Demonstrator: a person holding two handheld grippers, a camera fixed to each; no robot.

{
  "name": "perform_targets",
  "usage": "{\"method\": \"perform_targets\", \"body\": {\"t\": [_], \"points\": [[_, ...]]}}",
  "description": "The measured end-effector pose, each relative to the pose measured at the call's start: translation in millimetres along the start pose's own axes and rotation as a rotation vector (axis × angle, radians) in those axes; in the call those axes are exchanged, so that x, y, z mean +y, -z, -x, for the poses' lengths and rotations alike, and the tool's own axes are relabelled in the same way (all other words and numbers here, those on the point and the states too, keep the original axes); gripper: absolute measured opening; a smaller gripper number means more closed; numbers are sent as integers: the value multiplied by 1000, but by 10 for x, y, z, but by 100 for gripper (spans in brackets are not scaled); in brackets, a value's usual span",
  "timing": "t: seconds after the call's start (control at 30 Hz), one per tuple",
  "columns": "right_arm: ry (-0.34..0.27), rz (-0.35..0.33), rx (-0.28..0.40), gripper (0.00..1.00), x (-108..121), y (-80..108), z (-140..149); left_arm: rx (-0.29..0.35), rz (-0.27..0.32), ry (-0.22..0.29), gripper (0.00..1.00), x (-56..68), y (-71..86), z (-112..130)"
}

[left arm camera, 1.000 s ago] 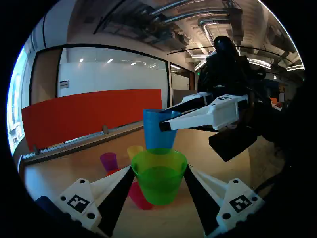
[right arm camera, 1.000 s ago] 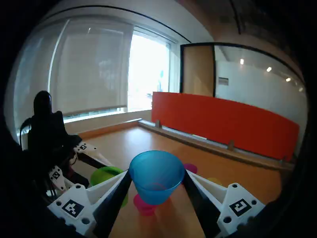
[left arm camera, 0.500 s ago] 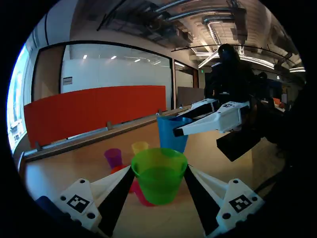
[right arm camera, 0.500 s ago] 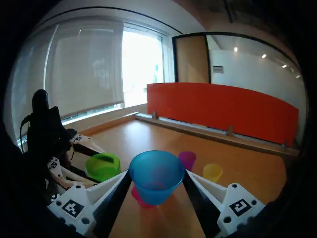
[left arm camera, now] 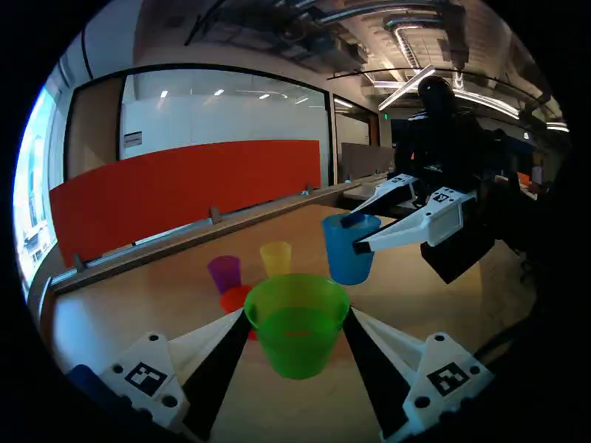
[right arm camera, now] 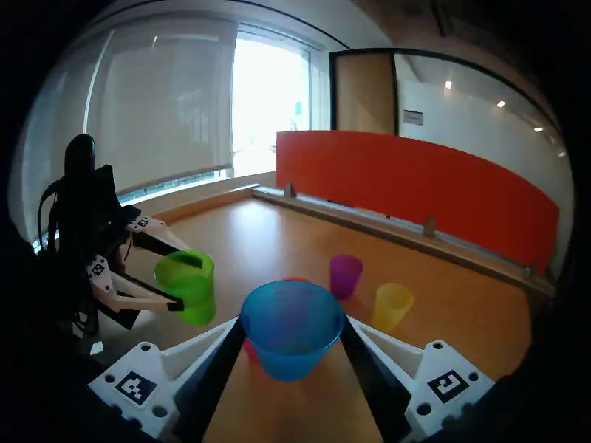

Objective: Pour water

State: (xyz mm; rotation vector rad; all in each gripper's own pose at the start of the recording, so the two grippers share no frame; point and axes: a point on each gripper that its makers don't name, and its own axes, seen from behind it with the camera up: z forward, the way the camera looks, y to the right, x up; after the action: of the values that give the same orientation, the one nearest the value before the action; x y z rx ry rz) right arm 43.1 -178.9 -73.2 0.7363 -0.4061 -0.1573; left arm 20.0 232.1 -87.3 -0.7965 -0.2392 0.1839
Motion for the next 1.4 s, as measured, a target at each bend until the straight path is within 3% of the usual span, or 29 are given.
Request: {"method": "perform_targets", "body": {"t": [0.67,1.0,1.4], "points": [[80,-52,-177,92,202,-249,533,-153,-22,-27,86,-316,-180,495],[119,-88,-261,92,304,-423,754,-251,-2,-54,86,-422,-268,806],[175,-116,-333,93,382,-633,994,-322,9,-48,86,-563,-382,1040]]}}
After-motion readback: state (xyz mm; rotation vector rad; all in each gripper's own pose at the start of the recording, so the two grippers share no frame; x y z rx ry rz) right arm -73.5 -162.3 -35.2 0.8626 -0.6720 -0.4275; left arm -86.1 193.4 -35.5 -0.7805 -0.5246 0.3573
